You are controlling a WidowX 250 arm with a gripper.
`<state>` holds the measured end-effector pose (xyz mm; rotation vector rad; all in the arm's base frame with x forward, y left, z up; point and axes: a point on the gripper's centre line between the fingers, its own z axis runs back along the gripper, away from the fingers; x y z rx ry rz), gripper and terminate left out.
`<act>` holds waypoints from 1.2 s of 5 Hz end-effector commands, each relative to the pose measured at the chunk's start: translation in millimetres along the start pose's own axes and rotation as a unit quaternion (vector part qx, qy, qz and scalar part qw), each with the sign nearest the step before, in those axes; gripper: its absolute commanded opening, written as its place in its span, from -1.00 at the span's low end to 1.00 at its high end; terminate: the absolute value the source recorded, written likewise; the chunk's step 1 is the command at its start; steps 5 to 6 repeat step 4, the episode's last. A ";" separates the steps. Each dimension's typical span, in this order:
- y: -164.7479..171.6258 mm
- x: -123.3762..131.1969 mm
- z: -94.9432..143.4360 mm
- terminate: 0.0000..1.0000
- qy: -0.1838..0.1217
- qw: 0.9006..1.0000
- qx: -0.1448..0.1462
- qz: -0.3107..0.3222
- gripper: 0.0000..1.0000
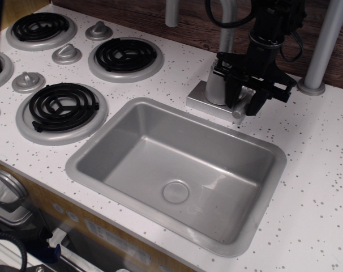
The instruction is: Lever vertical to front
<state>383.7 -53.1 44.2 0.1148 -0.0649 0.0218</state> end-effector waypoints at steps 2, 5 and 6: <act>1.5 -7.9 52.1 -1.00 -0.006 0.999 0.034 0.025 1.00; 2.9 -27.2 78.0 1.00 0.003 0.997 0.068 0.036 1.00; 2.9 -27.2 78.0 1.00 0.003 0.997 0.068 0.036 1.00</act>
